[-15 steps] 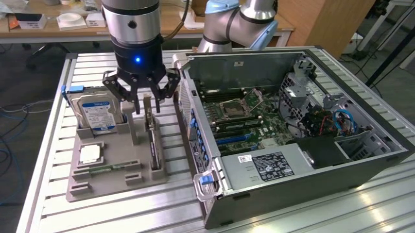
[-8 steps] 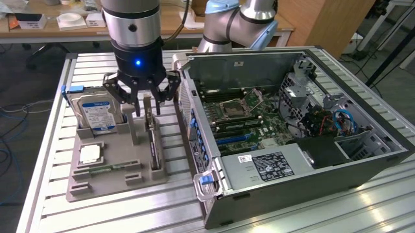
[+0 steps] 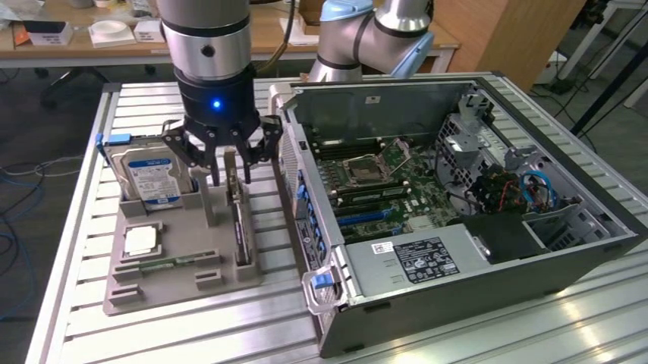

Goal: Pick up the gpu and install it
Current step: 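Pick up the gpu and move the gpu toward the slot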

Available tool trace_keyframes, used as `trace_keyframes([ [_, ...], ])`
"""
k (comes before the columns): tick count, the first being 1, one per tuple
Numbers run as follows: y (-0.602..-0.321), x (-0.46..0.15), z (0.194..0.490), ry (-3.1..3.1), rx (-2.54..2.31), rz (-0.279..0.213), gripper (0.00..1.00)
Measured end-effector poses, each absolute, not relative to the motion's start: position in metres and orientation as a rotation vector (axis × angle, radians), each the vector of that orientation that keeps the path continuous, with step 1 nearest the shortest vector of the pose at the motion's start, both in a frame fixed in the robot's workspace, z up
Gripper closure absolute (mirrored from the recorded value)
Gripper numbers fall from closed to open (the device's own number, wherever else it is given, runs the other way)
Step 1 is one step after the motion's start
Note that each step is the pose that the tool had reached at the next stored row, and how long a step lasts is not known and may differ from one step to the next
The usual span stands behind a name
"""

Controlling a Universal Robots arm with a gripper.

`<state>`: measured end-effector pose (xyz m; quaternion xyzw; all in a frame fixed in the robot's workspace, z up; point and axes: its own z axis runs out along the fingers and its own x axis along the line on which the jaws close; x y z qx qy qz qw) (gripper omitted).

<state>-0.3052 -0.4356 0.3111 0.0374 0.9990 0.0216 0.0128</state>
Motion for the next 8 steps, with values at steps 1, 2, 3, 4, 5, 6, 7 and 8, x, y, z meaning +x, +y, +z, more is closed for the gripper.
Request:
trace_keyframes([
  [1, -0.4361, -0.3052, 0.3104, 3.113, 0.116, 0.067, 0.53],
  [2, -0.4365, -0.3052, 0.3098, 3.113, 0.117, 0.067, 0.53],
  [3, -0.4369, -0.3052, 0.3091, 3.113, 0.116, 0.067, 0.53],
  [4, -0.4373, -0.3052, 0.3084, 3.113, 0.117, 0.067, 0.53],
  [5, -0.4378, -0.3052, 0.3077, 3.113, 0.117, 0.067, 0.53],
  [6, -0.4383, -0.3052, 0.3071, 3.113, 0.116, 0.067, 0.53],
  [7, -0.4388, -0.3052, 0.3064, 3.113, 0.116, 0.068, 0.53],
  [8, -0.4393, -0.3052, 0.3058, 3.113, 0.116, 0.068, 0.53],
])
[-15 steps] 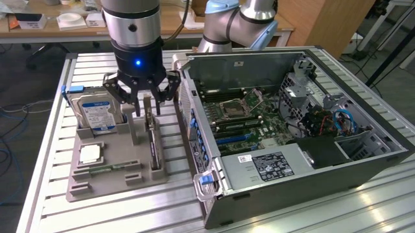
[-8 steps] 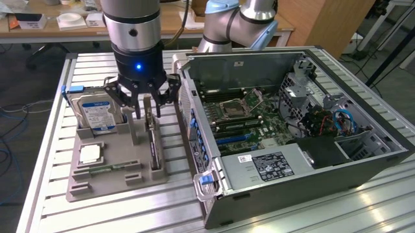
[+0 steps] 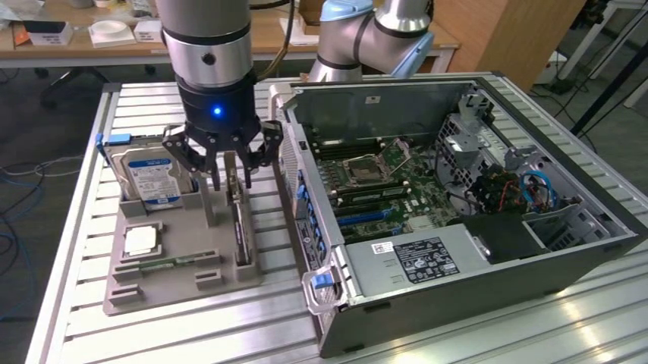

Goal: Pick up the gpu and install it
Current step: 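Pick up the gpu and move the gpu toward the slot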

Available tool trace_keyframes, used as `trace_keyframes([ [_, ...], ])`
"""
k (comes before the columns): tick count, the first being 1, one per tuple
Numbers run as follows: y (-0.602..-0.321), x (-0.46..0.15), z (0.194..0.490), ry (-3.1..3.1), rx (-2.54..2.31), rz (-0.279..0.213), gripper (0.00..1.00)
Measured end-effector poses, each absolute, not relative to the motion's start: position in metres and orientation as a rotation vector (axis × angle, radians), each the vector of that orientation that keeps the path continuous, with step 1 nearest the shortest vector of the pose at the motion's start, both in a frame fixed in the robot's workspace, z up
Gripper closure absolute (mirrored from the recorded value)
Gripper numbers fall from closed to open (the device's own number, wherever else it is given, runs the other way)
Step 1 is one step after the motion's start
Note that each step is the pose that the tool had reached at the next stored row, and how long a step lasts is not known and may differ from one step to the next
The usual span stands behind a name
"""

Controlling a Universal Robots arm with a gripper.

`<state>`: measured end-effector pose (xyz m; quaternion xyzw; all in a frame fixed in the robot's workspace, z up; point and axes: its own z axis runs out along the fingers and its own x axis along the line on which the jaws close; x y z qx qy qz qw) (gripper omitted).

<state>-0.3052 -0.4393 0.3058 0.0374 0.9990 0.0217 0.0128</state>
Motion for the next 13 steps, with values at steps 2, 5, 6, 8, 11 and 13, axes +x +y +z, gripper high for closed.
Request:
trace_keyframes([
  [2, -0.4404, -0.3052, 0.3046, 3.113, 0.116, 0.068, 0.53],
  [5, -0.4418, -0.3053, 0.3026, 3.113, 0.115, 0.067, 0.53],
  [6, -0.4422, -0.3053, 0.3018, 3.113, 0.115, 0.067, 0.53],
  [8, -0.4432, -0.3052, 0.2998, 3.113, 0.114, 0.067, 0.53],
  [11, -0.4444, -0.3053, 0.2974, 3.113, 0.112, 0.067, 0.53],
  [13, -0.4453, -0.3053, 0.2958, 3.113, 0.112, 0.068, 0.53],
])
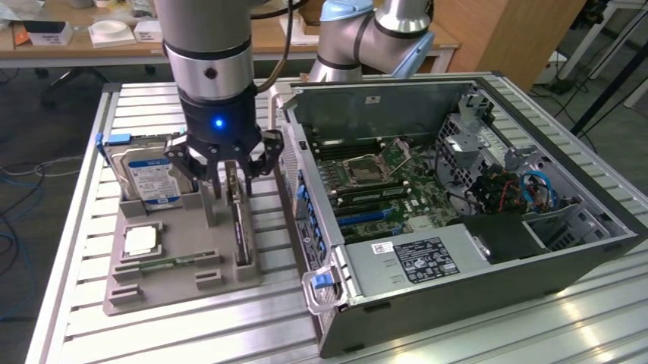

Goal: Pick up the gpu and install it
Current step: 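Pick up the gpu and move the gpu toward the slot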

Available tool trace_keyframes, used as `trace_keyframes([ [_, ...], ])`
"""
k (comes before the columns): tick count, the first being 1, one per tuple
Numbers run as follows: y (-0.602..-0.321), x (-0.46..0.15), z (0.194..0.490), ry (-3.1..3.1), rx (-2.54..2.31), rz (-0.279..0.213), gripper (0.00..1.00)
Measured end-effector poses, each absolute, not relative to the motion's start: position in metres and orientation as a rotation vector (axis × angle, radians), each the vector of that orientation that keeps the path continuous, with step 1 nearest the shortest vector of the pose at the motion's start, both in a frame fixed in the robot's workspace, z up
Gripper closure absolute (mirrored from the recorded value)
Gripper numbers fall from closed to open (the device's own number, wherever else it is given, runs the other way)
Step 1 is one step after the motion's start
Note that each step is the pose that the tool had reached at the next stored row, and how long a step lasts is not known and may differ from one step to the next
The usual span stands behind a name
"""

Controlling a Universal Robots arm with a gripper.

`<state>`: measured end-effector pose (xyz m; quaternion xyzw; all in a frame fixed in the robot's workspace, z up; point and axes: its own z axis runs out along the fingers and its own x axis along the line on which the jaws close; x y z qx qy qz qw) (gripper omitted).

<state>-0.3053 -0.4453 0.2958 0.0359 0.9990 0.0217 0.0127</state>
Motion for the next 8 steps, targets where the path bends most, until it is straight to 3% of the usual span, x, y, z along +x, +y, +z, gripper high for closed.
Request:
trace_keyframes([
  [8, -0.4485, -0.3053, 0.2901, 3.113, 0.11, 0.068, 0.53],
])
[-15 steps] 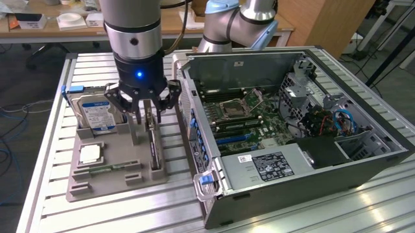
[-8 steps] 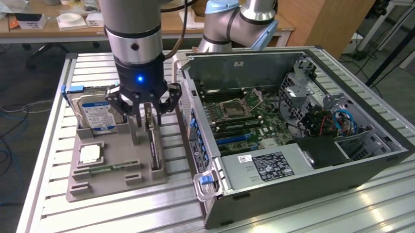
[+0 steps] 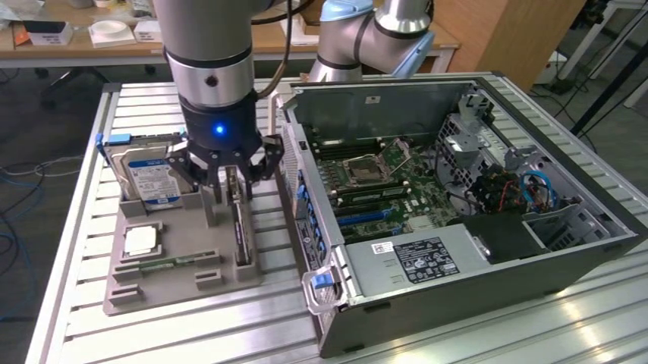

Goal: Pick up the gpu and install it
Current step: 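Pick up the gpu and move the gpu toward the slot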

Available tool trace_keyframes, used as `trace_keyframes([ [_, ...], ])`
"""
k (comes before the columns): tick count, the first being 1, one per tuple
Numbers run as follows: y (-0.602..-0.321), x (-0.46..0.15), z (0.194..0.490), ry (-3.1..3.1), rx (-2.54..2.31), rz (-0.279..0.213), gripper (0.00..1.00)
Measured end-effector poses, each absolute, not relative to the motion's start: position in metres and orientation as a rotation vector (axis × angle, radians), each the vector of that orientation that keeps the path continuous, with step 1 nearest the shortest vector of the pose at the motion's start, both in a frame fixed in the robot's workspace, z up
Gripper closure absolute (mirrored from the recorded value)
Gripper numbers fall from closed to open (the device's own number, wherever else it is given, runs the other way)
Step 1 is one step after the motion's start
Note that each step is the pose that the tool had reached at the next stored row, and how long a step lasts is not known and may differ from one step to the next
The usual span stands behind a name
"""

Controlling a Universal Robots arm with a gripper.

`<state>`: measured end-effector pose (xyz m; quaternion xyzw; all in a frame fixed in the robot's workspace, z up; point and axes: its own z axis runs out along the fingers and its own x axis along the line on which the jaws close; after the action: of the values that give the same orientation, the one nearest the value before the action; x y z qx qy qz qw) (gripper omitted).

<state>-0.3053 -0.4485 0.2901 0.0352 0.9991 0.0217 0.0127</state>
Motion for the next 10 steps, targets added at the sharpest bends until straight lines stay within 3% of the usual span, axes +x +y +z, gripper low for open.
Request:
trace_keyframes([
  [10, -0.4496, -0.3053, 0.2828, 3.113, 0.109, 0.068, 0.53],
])
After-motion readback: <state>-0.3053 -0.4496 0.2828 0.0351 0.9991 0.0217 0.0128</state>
